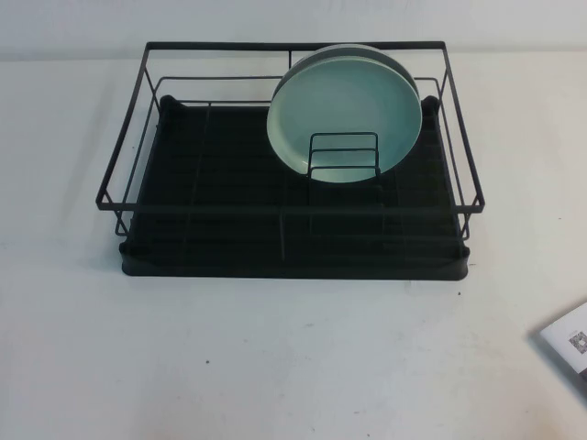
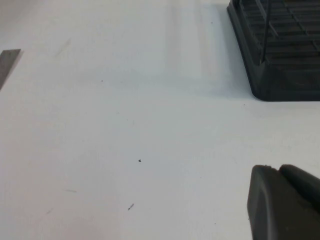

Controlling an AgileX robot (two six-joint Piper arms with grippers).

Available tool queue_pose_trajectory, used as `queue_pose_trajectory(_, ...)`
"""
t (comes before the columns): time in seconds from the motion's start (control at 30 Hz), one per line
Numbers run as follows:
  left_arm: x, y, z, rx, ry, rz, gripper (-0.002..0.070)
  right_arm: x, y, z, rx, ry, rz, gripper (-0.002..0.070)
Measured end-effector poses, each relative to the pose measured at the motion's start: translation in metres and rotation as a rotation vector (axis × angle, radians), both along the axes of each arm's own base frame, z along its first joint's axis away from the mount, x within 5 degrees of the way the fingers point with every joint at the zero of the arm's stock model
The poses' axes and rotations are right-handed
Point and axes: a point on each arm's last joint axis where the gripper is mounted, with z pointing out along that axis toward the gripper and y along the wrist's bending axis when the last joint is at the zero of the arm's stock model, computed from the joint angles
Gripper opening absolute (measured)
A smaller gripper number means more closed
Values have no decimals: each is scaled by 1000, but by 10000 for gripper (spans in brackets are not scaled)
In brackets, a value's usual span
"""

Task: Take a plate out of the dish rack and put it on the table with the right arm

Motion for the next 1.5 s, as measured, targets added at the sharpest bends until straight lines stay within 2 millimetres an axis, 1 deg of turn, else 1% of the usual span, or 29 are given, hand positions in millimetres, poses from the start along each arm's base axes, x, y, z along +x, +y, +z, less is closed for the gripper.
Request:
queue_pose_trajectory(1.27, 0, 0, 0, 0, 0, 0, -6, 0, 1, 0, 16, 1, 1, -18)
queue_pose_trajectory(1.37, 0, 0, 0, 0, 0, 0, -6, 0, 2, 2, 61, -8, 1, -18)
queue_pose_trajectory(1.43, 0, 0, 0, 0, 0, 0, -6, 1, 3, 5, 158, -33, -4, -18)
queue_pose_trajectory(1.5, 0, 0, 0, 0, 0, 0, -6, 2, 4, 11, 303, -72, -19, -18)
